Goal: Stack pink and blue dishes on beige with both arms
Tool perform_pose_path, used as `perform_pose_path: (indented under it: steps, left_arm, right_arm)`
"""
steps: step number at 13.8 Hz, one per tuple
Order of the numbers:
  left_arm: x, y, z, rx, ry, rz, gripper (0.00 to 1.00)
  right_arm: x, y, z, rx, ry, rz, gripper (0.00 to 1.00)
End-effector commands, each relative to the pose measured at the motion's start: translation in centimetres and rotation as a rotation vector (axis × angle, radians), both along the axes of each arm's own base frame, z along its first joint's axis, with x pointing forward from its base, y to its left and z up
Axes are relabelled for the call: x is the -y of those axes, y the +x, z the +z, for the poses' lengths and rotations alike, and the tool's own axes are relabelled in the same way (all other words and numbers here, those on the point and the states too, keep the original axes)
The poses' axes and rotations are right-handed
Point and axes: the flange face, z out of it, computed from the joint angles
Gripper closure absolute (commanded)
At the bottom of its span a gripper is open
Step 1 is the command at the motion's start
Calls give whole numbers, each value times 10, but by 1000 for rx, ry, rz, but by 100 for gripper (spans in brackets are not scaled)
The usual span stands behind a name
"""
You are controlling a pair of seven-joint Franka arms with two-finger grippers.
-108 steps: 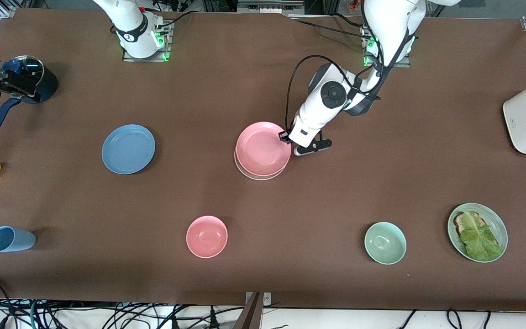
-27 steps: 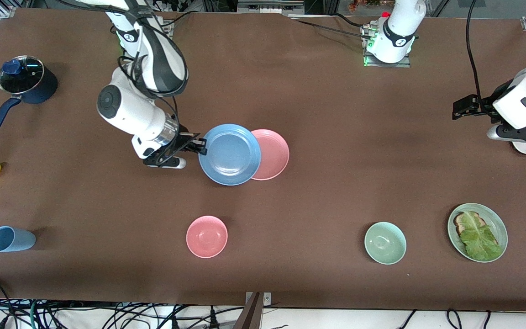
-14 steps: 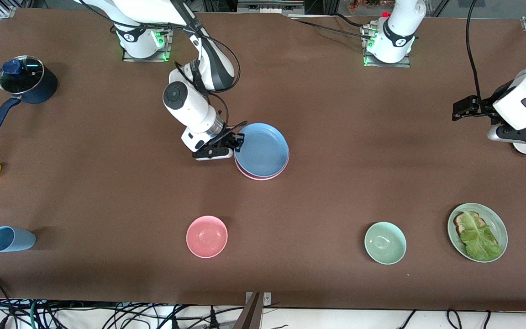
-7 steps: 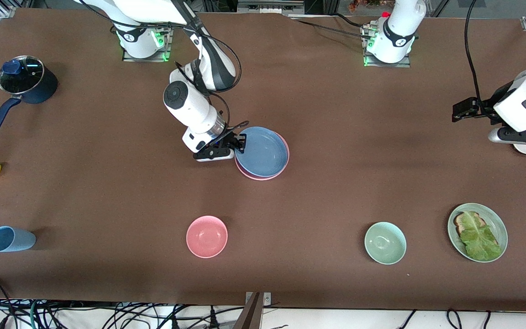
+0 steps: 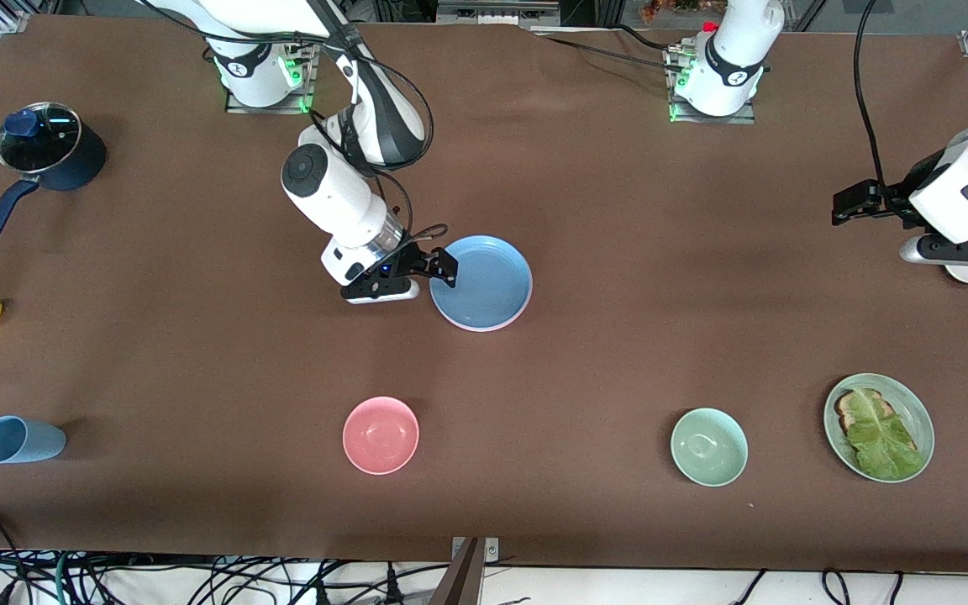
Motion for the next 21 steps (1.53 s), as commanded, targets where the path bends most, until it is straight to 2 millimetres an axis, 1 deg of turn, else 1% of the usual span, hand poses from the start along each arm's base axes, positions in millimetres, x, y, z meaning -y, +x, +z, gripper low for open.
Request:
perform_pose_path:
  steps: [1, 2, 4, 6, 7, 8, 10, 11, 12, 13, 15, 16, 17, 20, 21]
  left_arm:
    - [2, 4, 6, -3, -16, 10, 0]
    - [2, 4, 6, -3, -16, 10, 0]
    - [1, 4, 5, -4, -16, 10, 0]
    - [1, 4, 6, -3, -17, 7, 0]
    - [1, 4, 5, -4, -17, 7, 0]
    - [2, 4, 5, -4, -17, 6, 0]
    - [1, 4, 6, -3, -17, 6, 0]
    - [1, 4, 6, -3, -17, 4, 0]
    - [1, 4, 5, -5, -18, 3, 0]
    - [1, 4, 5, -5, -18, 3, 0]
    - [1, 4, 6, -3, -18, 1, 0]
    - [1, 4, 6, -3, -18, 1, 0]
    - [1, 4, 6, -3, -18, 1, 0]
    - [2, 4, 6, -3, -18, 1, 0]
    - [1, 4, 6, -3, -18, 0, 0]
  right_arm:
    - [37, 11, 36, -27, -69, 33, 0]
    - [56, 14, 49, -29, -150, 82, 0]
    - [86, 14, 77, -49, -263, 139, 0]
    - [139, 15, 94, -157, -349, 125, 0]
    - [171, 15, 109, -180, -404, 135, 0]
    - [197, 16, 121, -193, -414, 165, 0]
    - [256, 22, 145, -188, -388, 211, 0]
    - [275, 24, 160, -172, -376, 214, 0]
    - [290, 26, 178, -175, -368, 201, 0]
    - [298, 27, 201, -206, -367, 189, 0]
    - [308, 26, 246, -257, -369, 173, 0]
    - [314, 26, 264, -255, -370, 165, 0]
    - [320, 25, 275, -254, -365, 156, 0]
    - [329, 22, 287, -267, -358, 138, 0]
    - [327, 21, 293, -260, -358, 141, 0]
